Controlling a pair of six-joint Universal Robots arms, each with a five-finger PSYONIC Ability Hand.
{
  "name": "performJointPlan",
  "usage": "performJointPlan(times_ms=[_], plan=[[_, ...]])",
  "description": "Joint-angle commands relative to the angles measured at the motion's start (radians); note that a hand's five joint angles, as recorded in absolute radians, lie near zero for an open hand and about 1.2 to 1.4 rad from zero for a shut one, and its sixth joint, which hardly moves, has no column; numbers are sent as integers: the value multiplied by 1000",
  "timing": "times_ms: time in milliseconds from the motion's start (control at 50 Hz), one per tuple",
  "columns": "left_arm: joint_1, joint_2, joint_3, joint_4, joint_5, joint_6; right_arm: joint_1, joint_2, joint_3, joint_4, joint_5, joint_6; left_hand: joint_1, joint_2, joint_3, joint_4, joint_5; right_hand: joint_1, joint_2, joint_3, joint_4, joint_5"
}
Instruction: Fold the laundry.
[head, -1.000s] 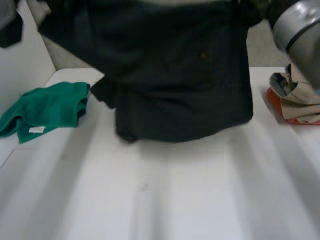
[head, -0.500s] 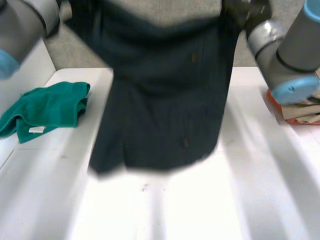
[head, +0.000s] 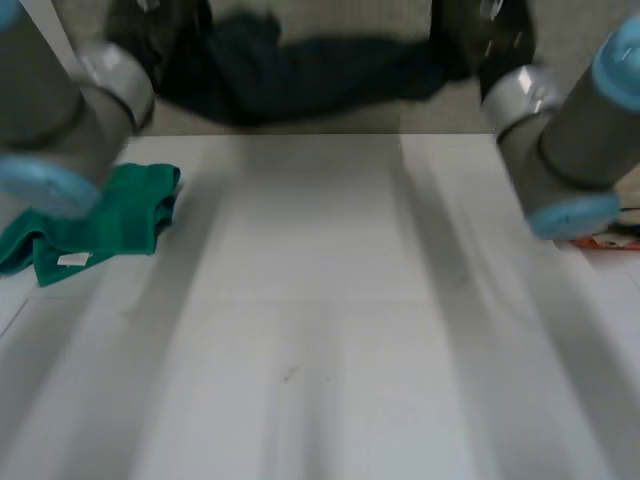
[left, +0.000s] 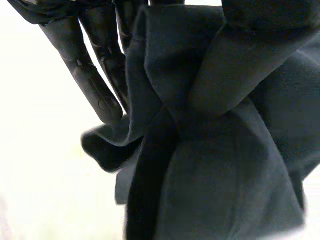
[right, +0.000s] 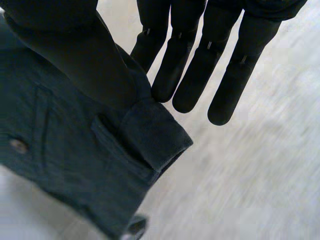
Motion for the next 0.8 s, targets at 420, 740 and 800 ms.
performJointPlan(times_ms=[420, 740, 800], plan=[[-27, 99, -615, -288, 76, 431, -19, -56, 481, 410, -65, -429, 139, 64, 70, 63, 117, 265, 223, 208, 200, 206], [-25, 263, -792, -595, 94, 520, -106, -267, 661, 862, -234, -821, 166, 91, 96, 90, 143, 265, 223, 208, 200, 206], [-27, 278, -794, -631, 105, 542, -125, -274, 665, 889, -257, -851, 172, 97, 102, 95, 149, 265, 223, 208, 200, 206]])
